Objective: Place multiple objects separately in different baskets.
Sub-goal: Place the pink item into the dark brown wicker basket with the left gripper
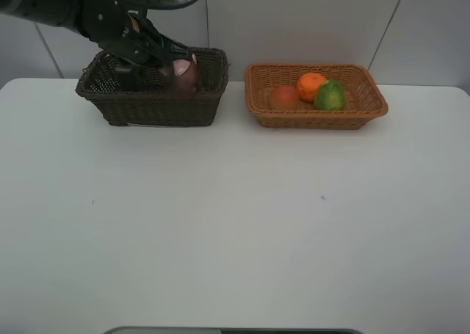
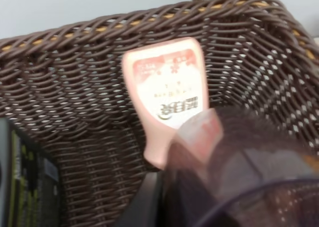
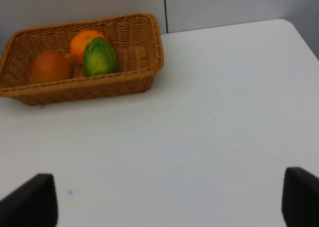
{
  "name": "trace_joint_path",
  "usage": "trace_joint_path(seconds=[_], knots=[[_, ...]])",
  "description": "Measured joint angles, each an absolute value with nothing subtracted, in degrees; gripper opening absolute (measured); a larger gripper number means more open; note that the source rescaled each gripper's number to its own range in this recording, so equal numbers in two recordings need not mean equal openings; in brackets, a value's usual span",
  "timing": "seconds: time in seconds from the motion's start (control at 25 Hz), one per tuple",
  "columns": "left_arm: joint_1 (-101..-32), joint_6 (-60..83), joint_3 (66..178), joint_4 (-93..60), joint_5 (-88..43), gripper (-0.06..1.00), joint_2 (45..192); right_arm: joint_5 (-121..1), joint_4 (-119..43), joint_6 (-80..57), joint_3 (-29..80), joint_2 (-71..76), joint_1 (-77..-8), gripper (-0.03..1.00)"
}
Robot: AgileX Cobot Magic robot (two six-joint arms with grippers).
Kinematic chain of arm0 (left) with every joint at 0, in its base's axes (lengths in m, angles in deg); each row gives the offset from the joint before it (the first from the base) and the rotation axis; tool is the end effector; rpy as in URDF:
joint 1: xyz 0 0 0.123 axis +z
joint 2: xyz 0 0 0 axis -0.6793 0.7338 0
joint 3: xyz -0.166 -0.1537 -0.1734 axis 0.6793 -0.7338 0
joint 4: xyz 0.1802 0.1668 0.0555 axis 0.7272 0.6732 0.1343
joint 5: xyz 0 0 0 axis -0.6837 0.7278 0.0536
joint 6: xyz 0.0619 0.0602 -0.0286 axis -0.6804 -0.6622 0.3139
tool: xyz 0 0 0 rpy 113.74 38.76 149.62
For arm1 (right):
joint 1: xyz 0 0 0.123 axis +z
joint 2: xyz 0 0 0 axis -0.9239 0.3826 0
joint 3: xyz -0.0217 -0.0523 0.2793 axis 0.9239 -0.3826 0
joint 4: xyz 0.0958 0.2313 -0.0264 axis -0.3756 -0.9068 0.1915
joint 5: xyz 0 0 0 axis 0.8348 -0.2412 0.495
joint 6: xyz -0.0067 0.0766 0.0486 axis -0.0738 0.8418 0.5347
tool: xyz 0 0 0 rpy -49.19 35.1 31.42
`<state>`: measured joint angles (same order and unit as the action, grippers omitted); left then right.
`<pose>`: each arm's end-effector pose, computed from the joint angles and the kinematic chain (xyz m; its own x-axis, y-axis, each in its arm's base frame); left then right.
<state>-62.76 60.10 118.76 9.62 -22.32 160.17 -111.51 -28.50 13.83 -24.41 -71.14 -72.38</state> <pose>0.4207 -0.1515 0.1869 -0.5806 0.1758 -0.7950 0.3118 0.9500 -0.0176 -0.0096 -0.0016 0.2853 -0.4191 0.0654 -0.9056 0.1219 0.9924 0.0153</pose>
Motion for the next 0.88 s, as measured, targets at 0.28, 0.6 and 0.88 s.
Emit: trace_joint_path(seconds=[0.28, 0.6, 0.88], knots=[[-63.4, 60.1, 118.8, 9.4, -21.4, 0.79, 160.2, -111.5, -28.5, 13.8, -24.4, -71.1, -72.4, 1.0], [-63.4, 59.4, 118.8, 9.5, -15.9, 0.92, 157.8, -111.5, -28.5, 13.8, -24.4, -71.1, -72.4, 1.0], [-63.5, 59.0, 117.5, 9.7, -9.9, 0.92, 149.0, -111.5, -28.5, 13.8, -24.4, -71.1, -72.4, 1.0]])
